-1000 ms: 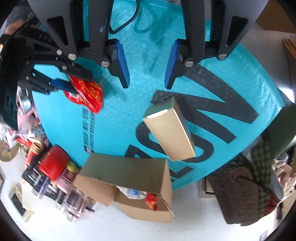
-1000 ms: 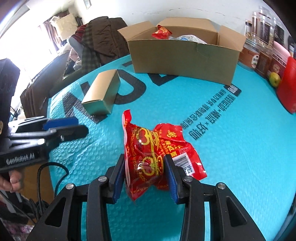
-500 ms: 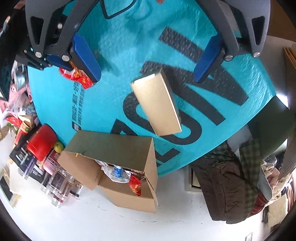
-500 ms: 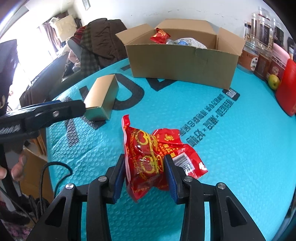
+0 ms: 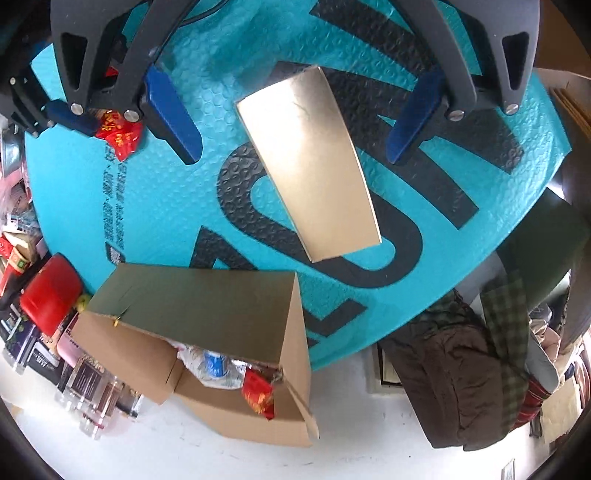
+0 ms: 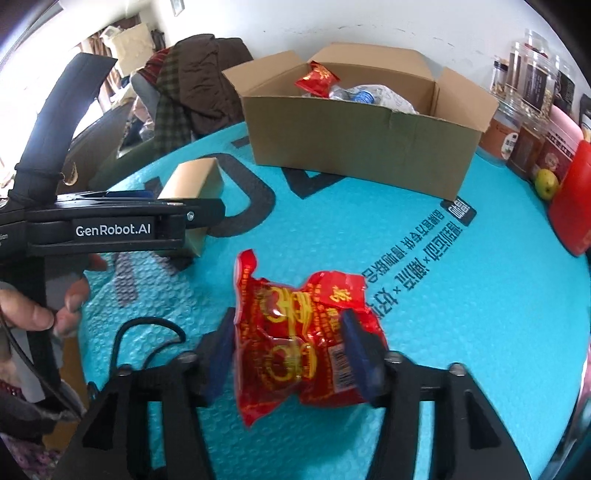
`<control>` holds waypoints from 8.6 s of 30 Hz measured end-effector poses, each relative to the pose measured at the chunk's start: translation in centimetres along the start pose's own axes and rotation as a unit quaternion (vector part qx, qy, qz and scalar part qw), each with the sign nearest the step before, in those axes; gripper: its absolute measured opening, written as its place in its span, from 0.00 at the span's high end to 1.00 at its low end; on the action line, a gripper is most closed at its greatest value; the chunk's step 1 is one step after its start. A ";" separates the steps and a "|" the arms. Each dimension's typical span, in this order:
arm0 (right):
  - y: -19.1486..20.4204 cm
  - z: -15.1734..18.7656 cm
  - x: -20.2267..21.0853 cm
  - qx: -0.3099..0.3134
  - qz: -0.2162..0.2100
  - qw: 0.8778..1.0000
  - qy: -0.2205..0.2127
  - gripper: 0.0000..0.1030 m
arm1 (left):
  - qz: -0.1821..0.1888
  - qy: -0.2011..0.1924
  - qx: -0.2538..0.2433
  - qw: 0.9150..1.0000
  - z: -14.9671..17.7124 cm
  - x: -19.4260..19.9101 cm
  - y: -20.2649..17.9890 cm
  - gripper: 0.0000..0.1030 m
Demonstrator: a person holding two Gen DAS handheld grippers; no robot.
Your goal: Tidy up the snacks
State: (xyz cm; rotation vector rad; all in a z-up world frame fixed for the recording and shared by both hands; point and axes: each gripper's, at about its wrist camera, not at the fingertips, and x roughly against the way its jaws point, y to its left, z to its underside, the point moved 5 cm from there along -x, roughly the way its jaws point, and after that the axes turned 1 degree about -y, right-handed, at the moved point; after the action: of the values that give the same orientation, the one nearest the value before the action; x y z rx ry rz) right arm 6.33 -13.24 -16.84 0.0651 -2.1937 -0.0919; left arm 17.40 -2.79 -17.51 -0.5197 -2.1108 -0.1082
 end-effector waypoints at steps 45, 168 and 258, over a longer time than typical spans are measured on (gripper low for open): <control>-0.2 0.2 -2.2 0.041 0.040 0.998 -0.005 0.23 | -0.016 0.034 -0.019 0.999 7.1 3.4 0.1 0.56; -8.8 -20.0 0.8 0.027 0.014 0.987 -0.158 0.64 | -0.002 -0.129 -0.058 0.990 -16.9 0.2 -5.4 0.58; -1.9 -13.1 19.3 0.025 0.093 0.962 -0.256 0.27 | -0.039 -0.227 -0.058 0.971 -7.9 21.1 -6.6 0.54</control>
State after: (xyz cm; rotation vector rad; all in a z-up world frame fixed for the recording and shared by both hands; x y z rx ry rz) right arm 5.73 -17.21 6.20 -0.1528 -2.7075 0.0615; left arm 10.78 -4.07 4.95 -0.5712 -2.5861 -0.1719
